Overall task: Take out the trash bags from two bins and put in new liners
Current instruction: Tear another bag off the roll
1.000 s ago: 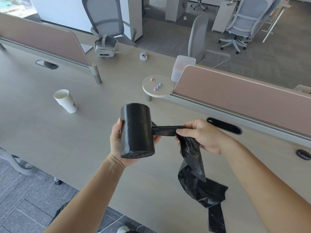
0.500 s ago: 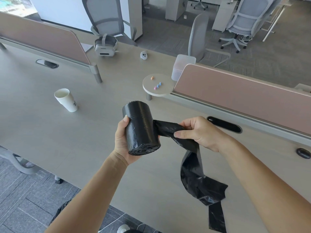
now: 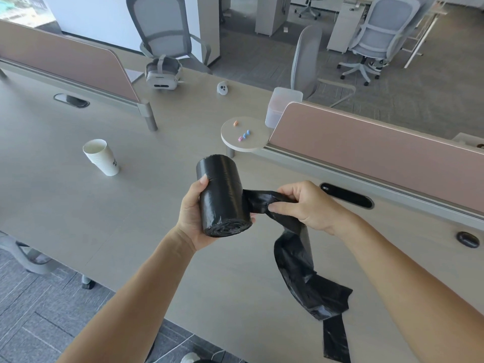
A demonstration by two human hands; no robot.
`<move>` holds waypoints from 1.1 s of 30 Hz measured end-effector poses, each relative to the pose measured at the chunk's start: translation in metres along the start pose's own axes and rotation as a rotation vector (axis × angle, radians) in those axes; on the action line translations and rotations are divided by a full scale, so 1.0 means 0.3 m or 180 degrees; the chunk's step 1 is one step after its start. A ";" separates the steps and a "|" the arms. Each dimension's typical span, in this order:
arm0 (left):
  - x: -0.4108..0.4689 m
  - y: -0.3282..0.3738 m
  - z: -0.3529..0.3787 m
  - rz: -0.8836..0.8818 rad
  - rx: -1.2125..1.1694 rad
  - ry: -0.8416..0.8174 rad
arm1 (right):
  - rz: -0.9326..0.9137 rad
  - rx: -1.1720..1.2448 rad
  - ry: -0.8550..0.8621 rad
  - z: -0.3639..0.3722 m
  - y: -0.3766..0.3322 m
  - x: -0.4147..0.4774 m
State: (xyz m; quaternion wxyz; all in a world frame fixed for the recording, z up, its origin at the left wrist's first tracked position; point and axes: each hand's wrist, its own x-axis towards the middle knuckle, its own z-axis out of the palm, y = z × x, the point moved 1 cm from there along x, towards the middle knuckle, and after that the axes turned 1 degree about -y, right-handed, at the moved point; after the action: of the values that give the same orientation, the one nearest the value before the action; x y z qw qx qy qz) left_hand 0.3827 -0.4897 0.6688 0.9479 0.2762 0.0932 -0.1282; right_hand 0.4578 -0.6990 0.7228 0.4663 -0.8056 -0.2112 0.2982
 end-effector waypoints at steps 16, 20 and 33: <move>0.016 -0.018 0.027 -0.0079 0.0247 -0.0138 | 0.0345 -0.0023 -0.0545 0.028 -0.034 -0.003; 0.019 -0.011 0.035 -0.0377 0.0697 -0.0117 | 0.0456 -0.0520 -0.0854 0.026 -0.037 0.004; 0.038 0.053 0.030 -0.0669 0.1144 0.0050 | 0.0603 -0.0569 -0.1341 -0.005 -0.024 -0.003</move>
State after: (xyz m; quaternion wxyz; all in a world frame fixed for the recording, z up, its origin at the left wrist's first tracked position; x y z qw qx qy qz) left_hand 0.3993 -0.4840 0.6815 0.8641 0.4307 0.1046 -0.2388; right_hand 0.4578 -0.6970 0.7299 0.3088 -0.7799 -0.2529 0.4821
